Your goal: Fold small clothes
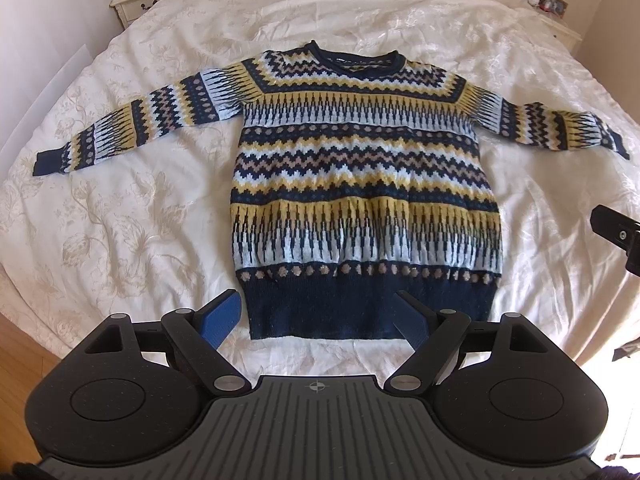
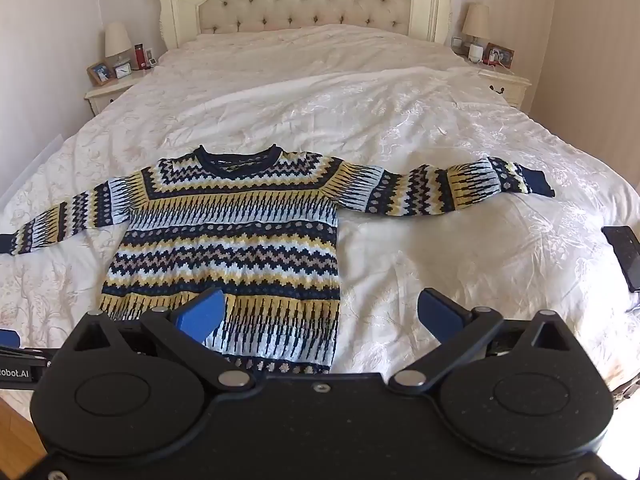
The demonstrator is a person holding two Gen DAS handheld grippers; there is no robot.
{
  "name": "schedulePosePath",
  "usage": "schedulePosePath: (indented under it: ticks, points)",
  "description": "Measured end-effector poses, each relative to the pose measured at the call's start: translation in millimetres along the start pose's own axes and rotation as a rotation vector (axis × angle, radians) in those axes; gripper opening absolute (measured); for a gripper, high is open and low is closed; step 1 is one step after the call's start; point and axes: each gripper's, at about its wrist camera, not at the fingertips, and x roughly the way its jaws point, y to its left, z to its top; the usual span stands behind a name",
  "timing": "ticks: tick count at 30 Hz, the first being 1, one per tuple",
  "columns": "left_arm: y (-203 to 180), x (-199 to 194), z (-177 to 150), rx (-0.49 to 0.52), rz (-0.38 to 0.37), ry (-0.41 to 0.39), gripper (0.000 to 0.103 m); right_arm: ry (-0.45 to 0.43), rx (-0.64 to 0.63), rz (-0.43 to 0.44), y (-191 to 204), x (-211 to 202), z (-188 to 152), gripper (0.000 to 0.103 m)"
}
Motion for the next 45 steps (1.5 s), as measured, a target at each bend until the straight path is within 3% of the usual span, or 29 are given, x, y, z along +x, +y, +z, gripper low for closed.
schedulePosePath:
  ticks: [45]
  points:
    - [15.0, 16.2, 6.5, -0.04, 0.002, 0.054, 0.082, 0.04, 0.01, 0.034, 11.1, 18.6, 2.4, 0.102]
